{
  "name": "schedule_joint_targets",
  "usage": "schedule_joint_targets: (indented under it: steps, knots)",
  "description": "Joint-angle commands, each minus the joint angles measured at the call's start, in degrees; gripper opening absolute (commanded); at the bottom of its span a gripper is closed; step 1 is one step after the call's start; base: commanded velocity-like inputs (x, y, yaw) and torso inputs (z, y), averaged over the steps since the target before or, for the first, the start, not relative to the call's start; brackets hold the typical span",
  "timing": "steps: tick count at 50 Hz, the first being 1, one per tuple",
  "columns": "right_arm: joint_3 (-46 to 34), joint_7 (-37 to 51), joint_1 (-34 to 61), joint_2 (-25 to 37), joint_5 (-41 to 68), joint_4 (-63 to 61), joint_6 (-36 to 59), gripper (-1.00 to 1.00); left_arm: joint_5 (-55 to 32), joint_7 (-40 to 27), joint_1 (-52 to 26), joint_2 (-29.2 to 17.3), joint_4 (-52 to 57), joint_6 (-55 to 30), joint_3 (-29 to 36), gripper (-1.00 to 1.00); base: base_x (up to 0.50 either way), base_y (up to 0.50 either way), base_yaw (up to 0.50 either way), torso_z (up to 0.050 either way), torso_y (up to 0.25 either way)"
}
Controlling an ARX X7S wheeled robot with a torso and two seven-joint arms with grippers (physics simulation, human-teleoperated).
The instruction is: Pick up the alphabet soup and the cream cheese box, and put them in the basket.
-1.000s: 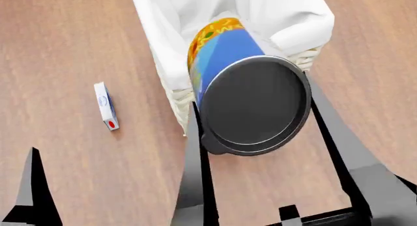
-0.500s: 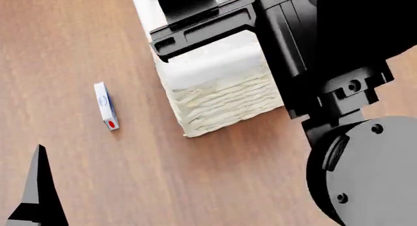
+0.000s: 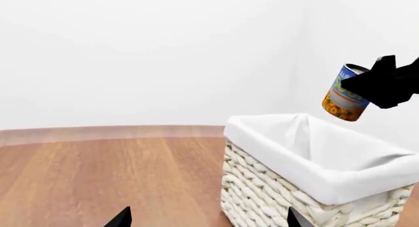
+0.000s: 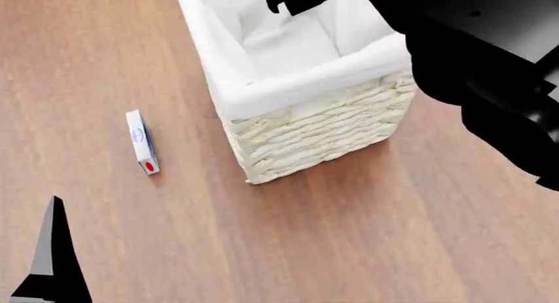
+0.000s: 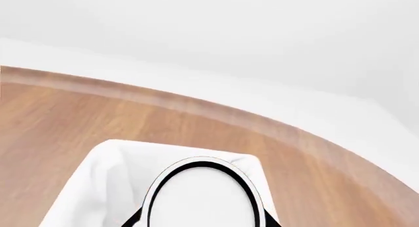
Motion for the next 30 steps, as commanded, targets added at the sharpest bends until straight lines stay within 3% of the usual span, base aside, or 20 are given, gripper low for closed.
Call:
schedule_joint_targets:
  steps: [1, 30]
  knots:
    - [-1.6, -5.1, 0.9, -4.1, -3.2, 8.9, 3.1, -1.0, -0.4, 0.1, -0.1, -0.1, -0.6, 0.4, -0.1, 1.0, 0.0, 0.0, 0.0, 0.0, 0.0]
    - [-3.1, -8.7, -1.0, -7.3, -6.3, 11.0, 1.8, -1.0, -0.8, -0.4, 0.0, -0.4, -1.0, 0.8, -0.4, 1.0, 0.0, 0.0, 0.0, 0.0, 0.001]
